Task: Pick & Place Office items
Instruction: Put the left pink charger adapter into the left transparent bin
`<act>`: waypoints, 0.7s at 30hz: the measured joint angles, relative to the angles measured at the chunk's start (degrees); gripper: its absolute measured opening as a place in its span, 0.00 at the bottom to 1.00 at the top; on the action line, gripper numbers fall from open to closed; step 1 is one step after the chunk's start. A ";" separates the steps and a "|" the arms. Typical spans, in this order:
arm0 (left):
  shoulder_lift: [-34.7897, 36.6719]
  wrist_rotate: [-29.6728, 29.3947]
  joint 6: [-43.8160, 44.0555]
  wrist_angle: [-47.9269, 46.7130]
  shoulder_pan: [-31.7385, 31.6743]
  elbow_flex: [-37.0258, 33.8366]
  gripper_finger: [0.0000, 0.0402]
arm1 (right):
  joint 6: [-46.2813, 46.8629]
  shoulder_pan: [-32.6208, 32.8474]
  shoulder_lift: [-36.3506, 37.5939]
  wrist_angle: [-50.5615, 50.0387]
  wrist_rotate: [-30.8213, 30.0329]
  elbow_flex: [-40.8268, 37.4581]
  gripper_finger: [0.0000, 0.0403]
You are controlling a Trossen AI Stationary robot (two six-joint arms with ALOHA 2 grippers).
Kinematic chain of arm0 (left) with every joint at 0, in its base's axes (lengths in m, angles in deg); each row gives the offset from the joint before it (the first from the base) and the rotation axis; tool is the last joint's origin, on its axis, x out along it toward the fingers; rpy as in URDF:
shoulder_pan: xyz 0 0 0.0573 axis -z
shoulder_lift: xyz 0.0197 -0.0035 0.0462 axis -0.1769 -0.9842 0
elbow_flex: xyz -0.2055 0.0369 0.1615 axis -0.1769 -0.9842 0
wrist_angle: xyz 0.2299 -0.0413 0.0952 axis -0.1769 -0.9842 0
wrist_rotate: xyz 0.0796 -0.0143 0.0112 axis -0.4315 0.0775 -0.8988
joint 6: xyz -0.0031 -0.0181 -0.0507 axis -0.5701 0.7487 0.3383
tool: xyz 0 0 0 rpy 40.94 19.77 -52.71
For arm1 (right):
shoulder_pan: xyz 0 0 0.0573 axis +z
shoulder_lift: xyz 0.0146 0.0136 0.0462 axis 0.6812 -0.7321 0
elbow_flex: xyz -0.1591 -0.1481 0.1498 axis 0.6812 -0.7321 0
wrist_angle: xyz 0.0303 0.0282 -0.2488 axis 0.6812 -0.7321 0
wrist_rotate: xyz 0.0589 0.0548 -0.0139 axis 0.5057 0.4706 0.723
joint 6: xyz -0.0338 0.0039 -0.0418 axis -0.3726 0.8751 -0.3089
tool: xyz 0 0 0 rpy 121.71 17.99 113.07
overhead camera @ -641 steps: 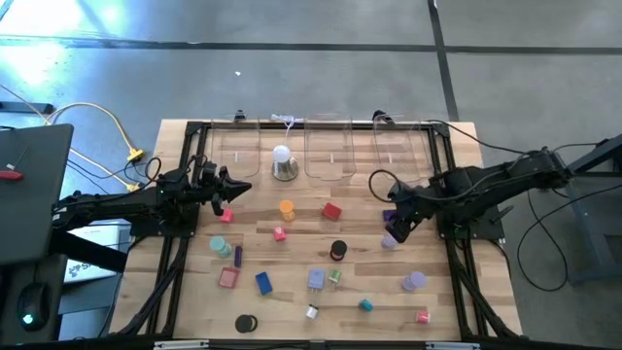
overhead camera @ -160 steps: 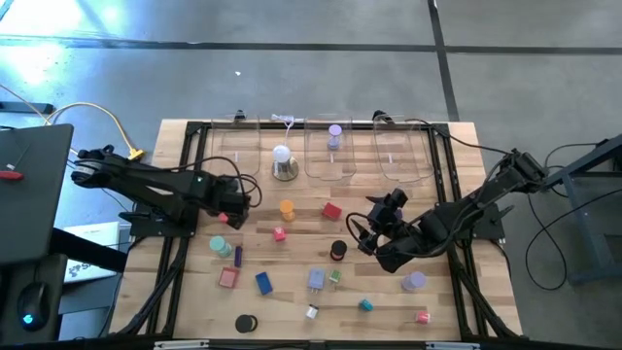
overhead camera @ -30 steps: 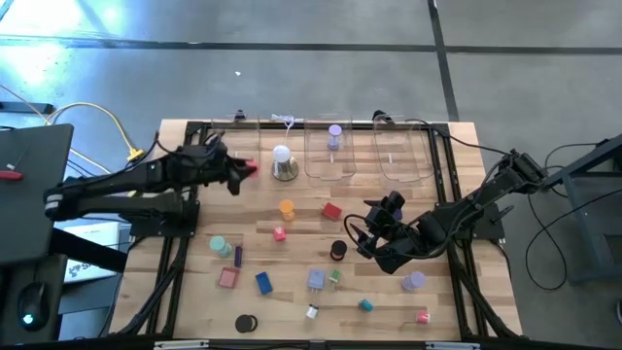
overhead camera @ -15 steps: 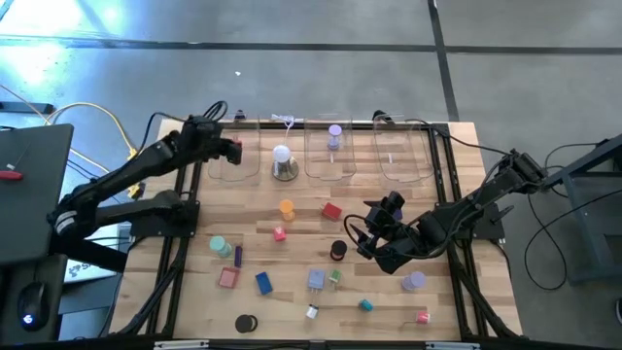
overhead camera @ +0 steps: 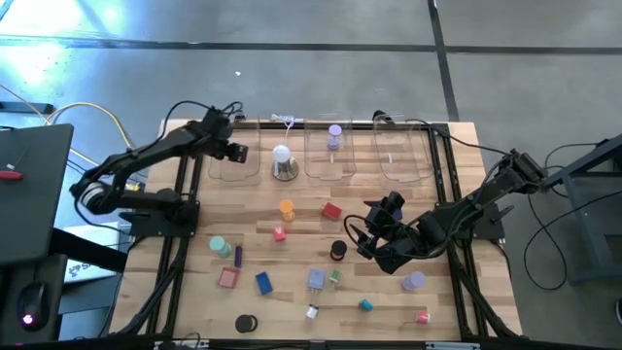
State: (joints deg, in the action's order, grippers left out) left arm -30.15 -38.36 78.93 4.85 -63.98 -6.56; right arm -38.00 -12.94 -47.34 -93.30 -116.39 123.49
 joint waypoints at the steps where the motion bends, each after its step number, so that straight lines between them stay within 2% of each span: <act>1: -0.94 -0.36 0.12 0.06 -0.22 0.26 0.44 | -0.22 0.00 0.00 0.00 0.00 0.00 0.83; 8: -5.28 -1.25 0.28 0.21 -0.92 0.62 0.44 | -1.02 0.00 0.00 0.01 0.00 0.00 0.83; 21: -5.89 -1.21 0.24 0.45 -0.90 0.66 0.44 | -1.02 0.00 0.00 0.83 0.00 -0.94 0.83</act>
State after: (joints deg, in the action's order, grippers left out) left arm -36.04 -39.57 79.17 5.29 -64.88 -5.90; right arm -39.02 -12.94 -47.34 -92.47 -116.39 122.55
